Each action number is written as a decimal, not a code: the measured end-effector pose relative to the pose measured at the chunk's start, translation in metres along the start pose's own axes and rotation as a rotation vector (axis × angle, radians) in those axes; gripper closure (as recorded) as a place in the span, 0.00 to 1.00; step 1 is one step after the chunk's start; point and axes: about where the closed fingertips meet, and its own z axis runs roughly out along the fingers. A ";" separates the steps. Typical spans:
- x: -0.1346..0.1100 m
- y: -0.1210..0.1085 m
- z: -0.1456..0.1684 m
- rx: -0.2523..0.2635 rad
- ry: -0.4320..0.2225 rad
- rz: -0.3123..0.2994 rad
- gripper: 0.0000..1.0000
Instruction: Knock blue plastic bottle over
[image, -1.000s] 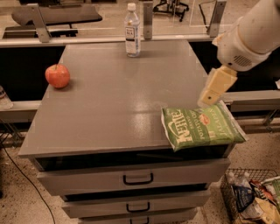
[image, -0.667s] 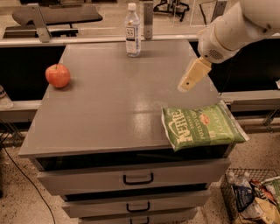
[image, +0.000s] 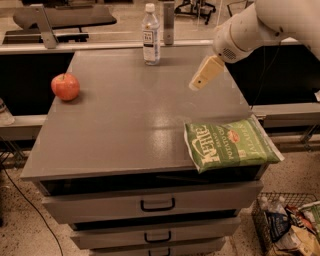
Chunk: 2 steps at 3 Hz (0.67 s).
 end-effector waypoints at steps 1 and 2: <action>0.002 -0.011 0.025 0.028 -0.019 0.027 0.00; 0.001 -0.035 0.060 0.071 -0.060 0.086 0.00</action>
Offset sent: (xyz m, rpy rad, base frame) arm 0.1232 0.0050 -0.0348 0.1880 -0.1038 -0.1385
